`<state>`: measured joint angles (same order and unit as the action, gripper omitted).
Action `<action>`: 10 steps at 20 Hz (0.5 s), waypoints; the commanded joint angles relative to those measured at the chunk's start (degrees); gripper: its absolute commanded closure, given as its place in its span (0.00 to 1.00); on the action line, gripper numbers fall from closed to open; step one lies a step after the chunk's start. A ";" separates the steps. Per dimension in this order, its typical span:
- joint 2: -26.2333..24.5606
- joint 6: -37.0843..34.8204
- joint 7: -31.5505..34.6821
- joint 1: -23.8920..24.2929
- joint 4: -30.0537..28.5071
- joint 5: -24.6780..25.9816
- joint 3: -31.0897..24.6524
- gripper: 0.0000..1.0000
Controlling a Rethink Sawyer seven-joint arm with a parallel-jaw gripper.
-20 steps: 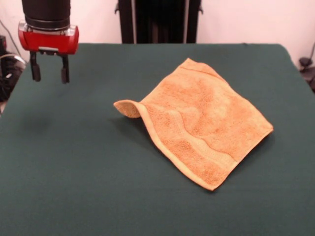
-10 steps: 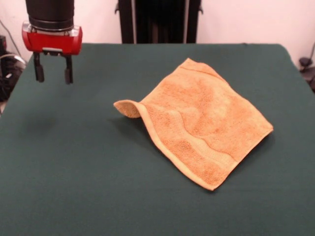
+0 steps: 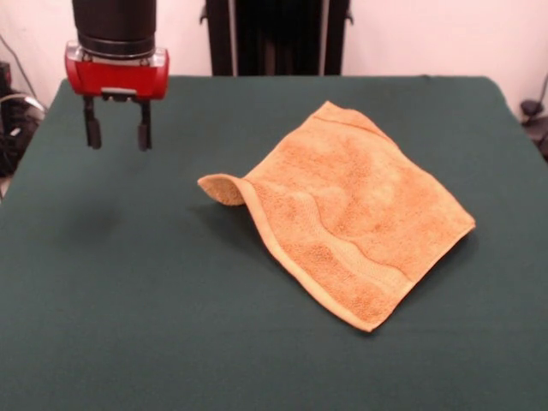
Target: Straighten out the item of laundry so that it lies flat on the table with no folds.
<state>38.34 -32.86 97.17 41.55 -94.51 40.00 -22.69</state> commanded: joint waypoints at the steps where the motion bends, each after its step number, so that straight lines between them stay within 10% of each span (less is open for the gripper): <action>1: -0.70 0.28 -2.73 -3.49 -4.15 1.35 -2.51 0.00; 10: -0.84 0.51 -2.33 -3.93 -4.44 0.89 -2.51 0.00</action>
<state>38.35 -32.86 97.17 40.61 -94.63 40.01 -22.68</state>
